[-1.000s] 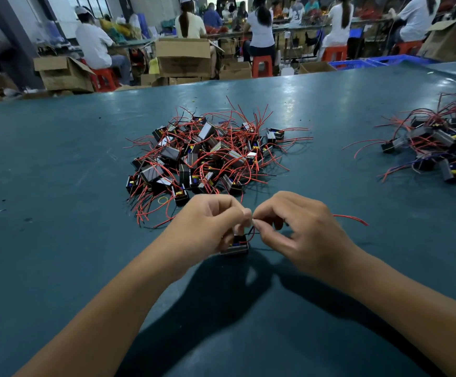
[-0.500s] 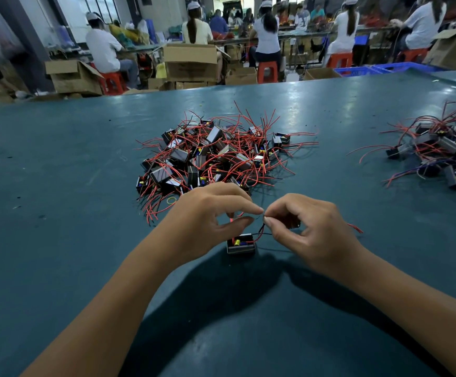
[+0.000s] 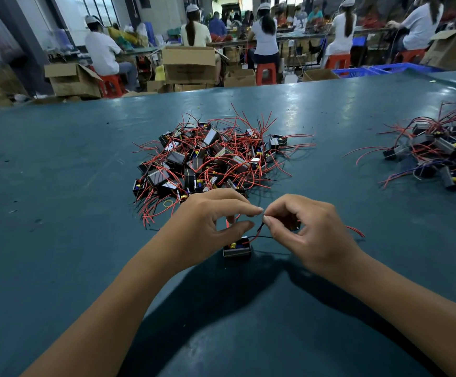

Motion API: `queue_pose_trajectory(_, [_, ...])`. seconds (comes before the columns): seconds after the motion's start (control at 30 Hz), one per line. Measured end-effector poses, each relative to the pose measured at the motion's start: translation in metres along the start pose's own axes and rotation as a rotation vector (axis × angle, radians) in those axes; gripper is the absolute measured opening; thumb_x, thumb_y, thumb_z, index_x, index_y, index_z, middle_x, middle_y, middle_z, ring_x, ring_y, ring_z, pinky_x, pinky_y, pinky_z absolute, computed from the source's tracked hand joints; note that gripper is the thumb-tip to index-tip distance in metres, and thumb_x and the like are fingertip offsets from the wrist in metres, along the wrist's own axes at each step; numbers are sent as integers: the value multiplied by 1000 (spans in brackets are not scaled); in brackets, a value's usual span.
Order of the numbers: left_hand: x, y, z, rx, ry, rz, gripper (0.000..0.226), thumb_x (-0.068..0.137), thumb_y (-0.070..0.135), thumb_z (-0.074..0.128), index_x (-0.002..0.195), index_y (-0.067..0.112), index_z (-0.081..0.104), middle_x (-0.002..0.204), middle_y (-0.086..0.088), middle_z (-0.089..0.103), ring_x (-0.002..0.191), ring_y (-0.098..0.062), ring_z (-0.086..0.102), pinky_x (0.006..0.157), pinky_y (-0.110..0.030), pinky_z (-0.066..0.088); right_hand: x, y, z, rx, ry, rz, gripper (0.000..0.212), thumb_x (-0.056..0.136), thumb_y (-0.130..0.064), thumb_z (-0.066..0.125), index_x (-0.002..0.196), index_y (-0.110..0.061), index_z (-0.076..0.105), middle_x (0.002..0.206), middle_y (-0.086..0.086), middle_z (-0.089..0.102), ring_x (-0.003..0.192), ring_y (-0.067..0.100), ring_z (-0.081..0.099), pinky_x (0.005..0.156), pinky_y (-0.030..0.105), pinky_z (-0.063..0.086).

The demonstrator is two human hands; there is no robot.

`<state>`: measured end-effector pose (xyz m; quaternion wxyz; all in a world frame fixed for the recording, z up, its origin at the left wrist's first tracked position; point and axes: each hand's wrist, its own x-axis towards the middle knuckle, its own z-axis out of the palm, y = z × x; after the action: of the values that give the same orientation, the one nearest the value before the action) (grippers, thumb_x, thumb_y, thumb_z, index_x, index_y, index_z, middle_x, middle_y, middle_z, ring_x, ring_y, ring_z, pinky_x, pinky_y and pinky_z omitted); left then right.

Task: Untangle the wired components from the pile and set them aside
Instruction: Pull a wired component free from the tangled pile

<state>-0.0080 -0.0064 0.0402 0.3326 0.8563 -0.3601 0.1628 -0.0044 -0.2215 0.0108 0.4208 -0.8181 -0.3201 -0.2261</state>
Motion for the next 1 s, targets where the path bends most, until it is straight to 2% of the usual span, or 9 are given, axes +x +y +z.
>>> queue_pose_trajectory(0.13, [-1,0,1,37,-19,39,29,89,8,73,116,16,75,106,3,71,92,-10,66,82,-36,55,0,2,0,35,17,66,9,88,-7,70,84,-15,67,68,-18,58,64,2,56,62,8,38])
queue_pose_trajectory(0.27, [-1,-2,0,71,-66,77,35,91,6,70,123,20,72,109,5,70,97,-13,66,82,-39,54,-1,3,0,67,23,100,11,88,-8,70,84,-18,67,65,-19,58,62,3,56,60,8,37])
queue_pose_trajectory(0.37, [1,-6,0,86,-2,90,32,90,4,69,117,20,75,105,2,68,94,-16,65,77,-38,55,1,2,0,78,15,86,6,88,-15,68,84,-19,67,67,-16,60,63,6,57,60,15,42])
queue_pose_trajectory(0.47, [4,-7,4,87,73,93,19,89,9,72,105,16,79,98,0,66,88,-19,65,72,-40,54,1,1,1,84,2,70,4,87,-17,66,83,-19,67,69,-12,62,63,8,57,60,21,46])
queue_pose_trajectory(0.7, [2,-4,5,141,86,120,7,89,16,74,92,11,78,94,-1,66,86,-22,62,70,-43,52,0,-5,0,71,-60,18,3,88,-15,66,86,-14,68,73,-10,63,67,9,59,62,23,48])
queue_pose_trajectory(0.83, [2,-3,3,282,58,219,14,94,23,67,95,11,75,95,-2,66,85,-25,61,64,-44,51,0,-7,-2,77,-93,3,3,88,-12,66,87,-14,68,75,-13,63,68,6,59,64,17,47])
queue_pose_trajectory(1.0, [2,-2,7,208,-4,172,20,100,27,55,100,12,69,98,1,61,88,-20,57,67,-44,50,-1,-7,-3,58,-105,-16,4,87,-10,65,88,-11,69,76,-17,60,68,1,56,65,11,42])
